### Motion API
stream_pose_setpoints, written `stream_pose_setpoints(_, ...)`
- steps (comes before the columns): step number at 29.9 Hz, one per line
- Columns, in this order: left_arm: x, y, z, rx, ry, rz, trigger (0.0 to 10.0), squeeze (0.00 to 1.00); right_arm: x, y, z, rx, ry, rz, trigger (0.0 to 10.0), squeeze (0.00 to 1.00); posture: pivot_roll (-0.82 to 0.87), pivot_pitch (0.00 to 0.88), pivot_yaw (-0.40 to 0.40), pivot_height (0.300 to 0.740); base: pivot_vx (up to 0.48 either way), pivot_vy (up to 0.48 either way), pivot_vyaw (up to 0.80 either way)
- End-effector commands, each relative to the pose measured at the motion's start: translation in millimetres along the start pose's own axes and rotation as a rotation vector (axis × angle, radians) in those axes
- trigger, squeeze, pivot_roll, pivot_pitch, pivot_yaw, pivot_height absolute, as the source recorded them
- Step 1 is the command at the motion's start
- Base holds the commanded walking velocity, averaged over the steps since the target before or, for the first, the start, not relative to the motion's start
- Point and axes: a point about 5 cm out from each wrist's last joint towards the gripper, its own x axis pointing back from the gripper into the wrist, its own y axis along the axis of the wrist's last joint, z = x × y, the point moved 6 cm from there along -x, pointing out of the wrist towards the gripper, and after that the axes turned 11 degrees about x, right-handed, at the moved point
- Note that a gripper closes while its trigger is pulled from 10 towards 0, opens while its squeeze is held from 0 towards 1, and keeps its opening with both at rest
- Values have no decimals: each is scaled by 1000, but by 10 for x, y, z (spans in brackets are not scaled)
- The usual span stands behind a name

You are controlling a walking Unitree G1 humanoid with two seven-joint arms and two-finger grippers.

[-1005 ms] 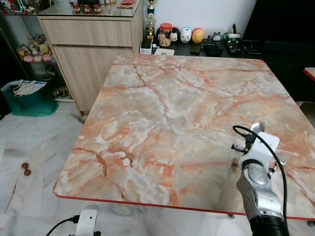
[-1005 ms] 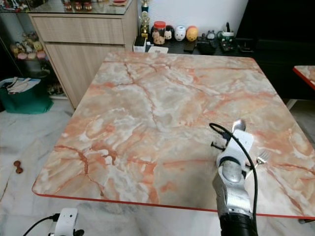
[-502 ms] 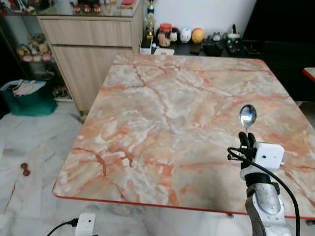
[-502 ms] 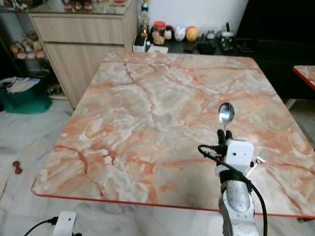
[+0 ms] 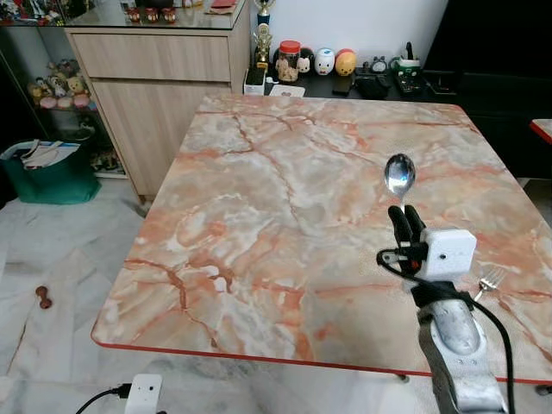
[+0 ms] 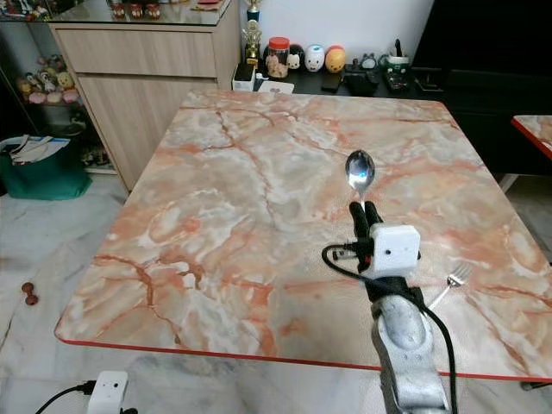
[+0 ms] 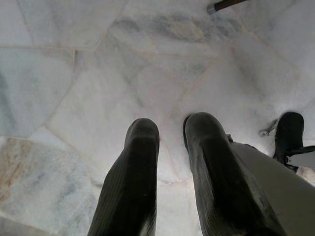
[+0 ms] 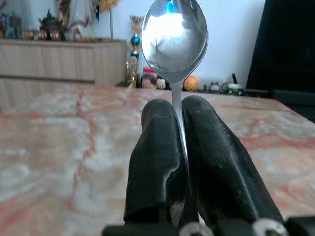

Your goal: Setting the table

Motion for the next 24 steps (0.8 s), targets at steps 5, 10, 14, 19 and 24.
stream_pose_setpoints(5,-11,-11,-135,-38,-25,11,10000,0,-141,71,-74,-40,-73,-20,10000,0,-40,0,-17,740,0,0,0)
stream_pose_setpoints(10,-13,-22,-188,-43,-34,12,10000,0,-203,91,-88,-40,-79,-27,10000,0,-34,0,-21,740,0,0,0)
stream_pose_setpoints(14,-8,-43,-175,-44,-38,15,10000,0,-221,92,-99,-46,-86,-27,10000,0,-34,0,-25,740,0,0,0)
stream_pose_setpoints(19,-1,-58,-142,-53,-40,14,10000,0,-222,88,-111,-38,-98,-23,10000,0,-37,0,-26,740,0,0,0)
stream_pose_setpoints(24,-2,-43,-156,-61,-48,6,10000,0,-223,103,-150,-36,-112,-33,10000,0,-37,0,-27,740,0,-298,0)
